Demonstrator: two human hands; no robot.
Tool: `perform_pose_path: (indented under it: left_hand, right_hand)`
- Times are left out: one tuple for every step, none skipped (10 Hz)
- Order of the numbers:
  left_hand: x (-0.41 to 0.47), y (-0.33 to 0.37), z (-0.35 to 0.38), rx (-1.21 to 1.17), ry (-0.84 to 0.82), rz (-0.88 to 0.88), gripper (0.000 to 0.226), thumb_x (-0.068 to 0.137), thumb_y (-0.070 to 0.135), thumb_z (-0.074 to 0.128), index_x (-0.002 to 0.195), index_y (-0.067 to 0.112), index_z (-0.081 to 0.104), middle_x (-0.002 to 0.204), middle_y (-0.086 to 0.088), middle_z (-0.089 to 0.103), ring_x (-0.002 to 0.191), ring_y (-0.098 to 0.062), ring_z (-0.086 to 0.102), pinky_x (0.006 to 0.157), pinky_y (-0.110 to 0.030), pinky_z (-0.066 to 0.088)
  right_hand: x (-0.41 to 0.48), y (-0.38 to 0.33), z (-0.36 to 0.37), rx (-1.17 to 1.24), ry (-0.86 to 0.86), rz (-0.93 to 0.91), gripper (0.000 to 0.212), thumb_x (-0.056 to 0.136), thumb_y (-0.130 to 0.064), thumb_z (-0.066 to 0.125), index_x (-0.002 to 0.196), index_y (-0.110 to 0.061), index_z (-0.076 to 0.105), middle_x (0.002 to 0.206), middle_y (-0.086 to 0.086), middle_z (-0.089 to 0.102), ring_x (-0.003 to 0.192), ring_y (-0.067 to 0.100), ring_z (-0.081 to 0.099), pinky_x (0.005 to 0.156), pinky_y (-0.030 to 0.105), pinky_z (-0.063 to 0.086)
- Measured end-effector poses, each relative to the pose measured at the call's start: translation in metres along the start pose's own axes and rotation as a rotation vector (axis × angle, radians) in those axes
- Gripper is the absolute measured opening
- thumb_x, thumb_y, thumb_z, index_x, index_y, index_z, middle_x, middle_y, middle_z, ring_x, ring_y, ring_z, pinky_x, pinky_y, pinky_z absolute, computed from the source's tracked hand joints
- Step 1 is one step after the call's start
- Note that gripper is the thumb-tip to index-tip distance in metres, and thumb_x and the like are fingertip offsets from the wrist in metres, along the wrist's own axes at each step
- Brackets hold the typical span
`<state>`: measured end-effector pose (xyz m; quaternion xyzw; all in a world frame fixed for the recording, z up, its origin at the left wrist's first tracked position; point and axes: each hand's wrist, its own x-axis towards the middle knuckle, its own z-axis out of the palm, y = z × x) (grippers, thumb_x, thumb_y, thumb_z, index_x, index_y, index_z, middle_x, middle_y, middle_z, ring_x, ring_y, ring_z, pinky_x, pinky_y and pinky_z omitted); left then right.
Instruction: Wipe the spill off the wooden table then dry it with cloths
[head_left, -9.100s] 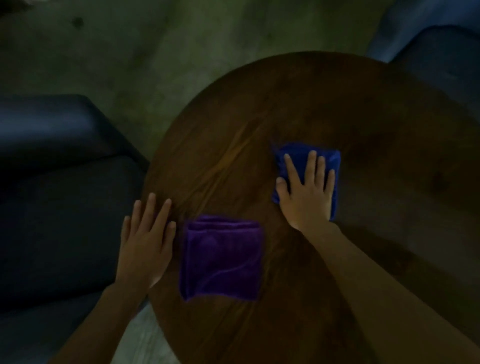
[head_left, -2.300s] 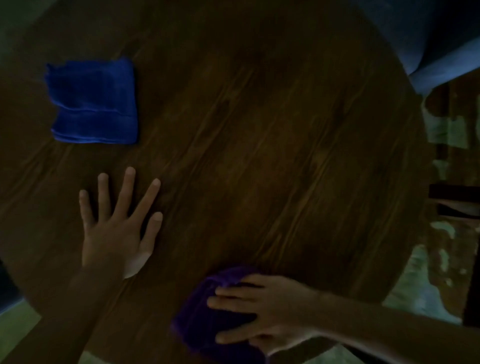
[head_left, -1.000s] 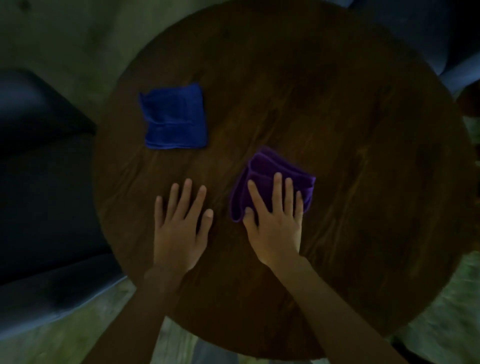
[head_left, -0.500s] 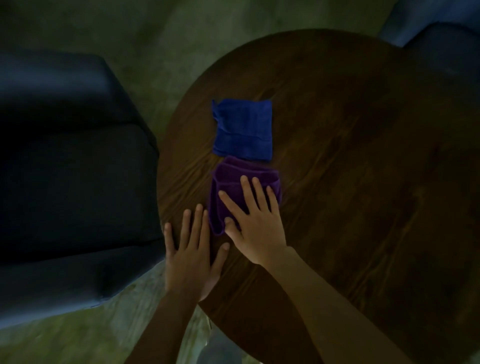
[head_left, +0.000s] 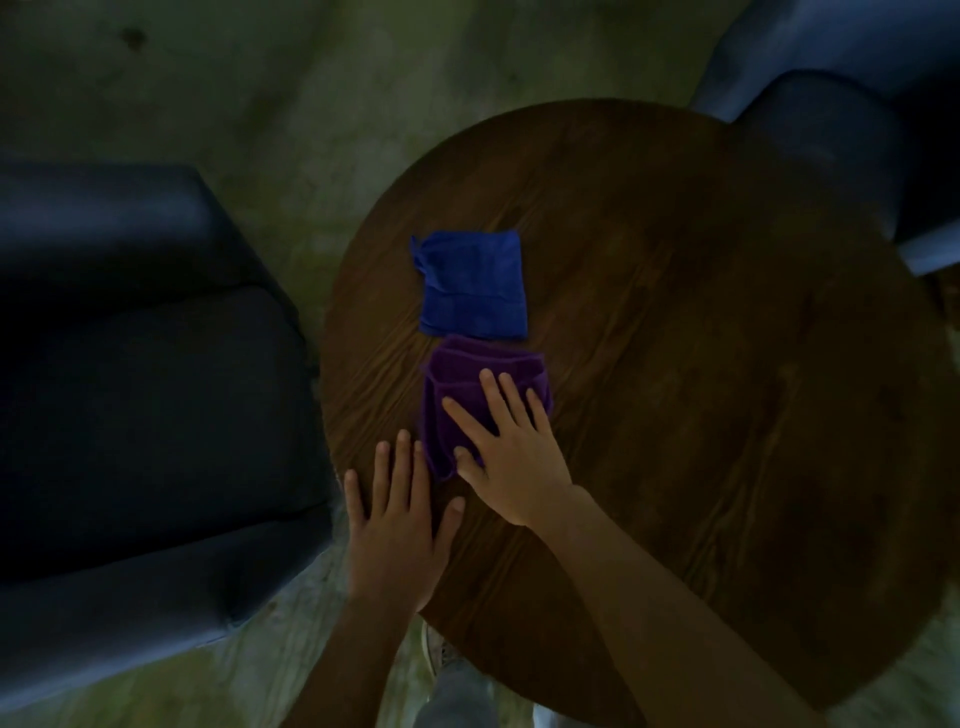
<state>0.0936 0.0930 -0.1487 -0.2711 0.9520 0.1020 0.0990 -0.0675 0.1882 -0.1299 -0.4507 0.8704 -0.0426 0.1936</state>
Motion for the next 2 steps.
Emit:
perform_pose_path:
  left_hand:
    - [-0.019,-0.004,-0.008,0.002,-0.039,0.023,0.073,0.099,0.060,0.023,0.155,0.014,0.031,0.163,-0.013,0.027,0.151,-0.033,0.023,0.119,-0.059,0.021]
    - [-0.048,-0.003,-0.011,-0.015,-0.079,0.048,0.070,0.096,0.059,0.032,0.149,0.015,0.044,0.158,-0.016,0.038,0.144,-0.038,0.037,0.112,-0.058,0.032]
  right_hand:
    - [-0.022,-0.004,-0.010,0.018,-0.070,0.070,0.069,0.106,-0.059,0.028,0.161,-0.045,-0.011,0.170,0.009,-0.024,0.157,0.029,-0.020,0.126,0.052,-0.010]
    - [-0.067,-0.006,-0.015,0.074,-0.131,0.187,0.069,0.106,-0.061,0.026,0.160,-0.046,-0.015,0.170,0.008,-0.025,0.157,0.030,-0.020,0.127,0.053,-0.006]
